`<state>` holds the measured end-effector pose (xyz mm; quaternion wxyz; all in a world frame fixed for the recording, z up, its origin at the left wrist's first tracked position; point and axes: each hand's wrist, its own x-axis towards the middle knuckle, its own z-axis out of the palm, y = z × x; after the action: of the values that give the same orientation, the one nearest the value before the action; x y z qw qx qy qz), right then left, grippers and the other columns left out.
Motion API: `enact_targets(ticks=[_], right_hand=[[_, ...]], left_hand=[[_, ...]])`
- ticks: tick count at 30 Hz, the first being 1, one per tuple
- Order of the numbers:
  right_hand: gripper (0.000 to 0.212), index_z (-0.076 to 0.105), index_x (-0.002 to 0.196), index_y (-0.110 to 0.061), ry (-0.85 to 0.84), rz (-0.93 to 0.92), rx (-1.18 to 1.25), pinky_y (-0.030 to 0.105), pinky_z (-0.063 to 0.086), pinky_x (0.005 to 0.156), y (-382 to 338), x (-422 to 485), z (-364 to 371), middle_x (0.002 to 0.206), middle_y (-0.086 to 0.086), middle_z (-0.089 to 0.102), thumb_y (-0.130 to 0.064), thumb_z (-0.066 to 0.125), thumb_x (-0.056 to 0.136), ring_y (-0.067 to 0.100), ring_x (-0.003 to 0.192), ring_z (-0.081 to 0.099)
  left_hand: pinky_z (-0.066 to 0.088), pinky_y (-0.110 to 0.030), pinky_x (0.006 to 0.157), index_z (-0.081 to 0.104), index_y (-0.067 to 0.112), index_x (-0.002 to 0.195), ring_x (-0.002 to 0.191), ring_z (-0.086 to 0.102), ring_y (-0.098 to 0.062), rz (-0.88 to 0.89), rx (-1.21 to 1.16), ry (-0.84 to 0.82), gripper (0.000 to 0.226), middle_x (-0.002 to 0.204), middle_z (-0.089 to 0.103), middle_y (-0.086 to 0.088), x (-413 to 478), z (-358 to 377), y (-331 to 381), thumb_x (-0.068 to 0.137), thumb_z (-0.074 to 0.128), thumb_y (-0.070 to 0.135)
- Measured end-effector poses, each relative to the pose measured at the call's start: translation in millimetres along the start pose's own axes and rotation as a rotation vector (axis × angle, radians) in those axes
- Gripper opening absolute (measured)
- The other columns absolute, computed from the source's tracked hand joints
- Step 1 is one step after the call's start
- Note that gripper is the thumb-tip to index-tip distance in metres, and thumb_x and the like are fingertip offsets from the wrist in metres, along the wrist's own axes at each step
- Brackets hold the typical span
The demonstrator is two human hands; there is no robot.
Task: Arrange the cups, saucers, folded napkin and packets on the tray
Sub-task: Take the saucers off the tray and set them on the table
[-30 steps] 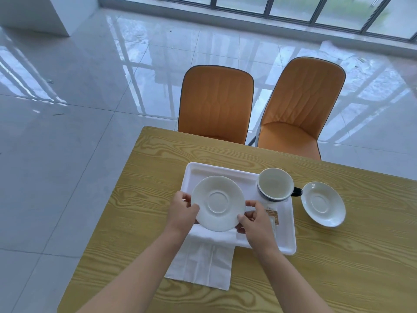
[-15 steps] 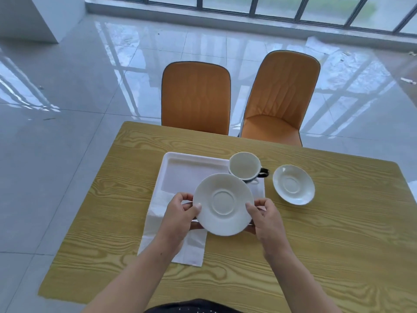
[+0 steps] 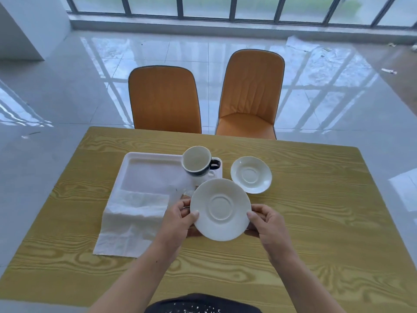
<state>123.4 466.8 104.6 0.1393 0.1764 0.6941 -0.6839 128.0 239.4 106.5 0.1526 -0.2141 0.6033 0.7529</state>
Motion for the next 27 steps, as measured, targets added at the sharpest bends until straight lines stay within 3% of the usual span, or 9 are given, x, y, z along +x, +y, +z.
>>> enact_targets(ticks=[5, 14, 21, 27], right_hand=[[0.01, 0.067, 0.102, -0.008, -0.001, -0.001, -0.015, 0.028, 0.059, 0.063, 9, -1, -40, 0.07, 0.007, 0.072, -0.007, 0.059, 0.097, 0.015, 0.069, 0.068], [0.011, 0.069, 0.095, -0.012, 0.02, 0.024, -0.08, 0.031, 0.058, 0.063, 34, 11, -86, 0.074, 0.007, 0.075, -0.007, 0.06, 0.096, 0.014, 0.069, 0.07], [0.005, 0.068, 0.091, -0.009, 0.025, 0.096, -0.201, 0.029, 0.054, 0.059, 52, 28, -110, 0.075, 0.007, 0.075, -0.007, 0.064, 0.091, 0.018, 0.065, 0.071], [0.008, 0.067, 0.085, -0.012, 0.028, 0.119, -0.355, 0.026, 0.055, 0.054, 70, 47, -112, 0.07, 0.003, 0.073, -0.007, 0.065, 0.09, 0.014, 0.058, 0.069]], left_hand=[[0.059, -0.036, 0.061, 0.059, 0.014, 0.118, 0.081, 0.074, -0.022, -0.02, 0.025, -0.027, 0.024, 0.095, 0.077, -0.005, -2, 34, -20, 0.098, 0.055, 0.002], [0.058, -0.035, 0.062, 0.06, 0.014, 0.113, 0.08, 0.074, -0.023, -0.103, 0.03, -0.022, 0.022, 0.093, 0.076, -0.009, 12, 74, -52, 0.096, 0.057, 0.0], [0.059, -0.035, 0.057, 0.061, 0.01, 0.107, 0.085, 0.07, -0.031, -0.099, 0.248, 0.031, 0.019, 0.096, 0.062, -0.019, 33, 89, -73, 0.091, 0.062, 0.001], [0.062, -0.039, 0.06, 0.06, 0.012, 0.103, 0.088, 0.07, -0.032, -0.15, 0.35, 0.097, 0.016, 0.102, 0.062, -0.018, 50, 92, -90, 0.09, 0.062, 0.002]])
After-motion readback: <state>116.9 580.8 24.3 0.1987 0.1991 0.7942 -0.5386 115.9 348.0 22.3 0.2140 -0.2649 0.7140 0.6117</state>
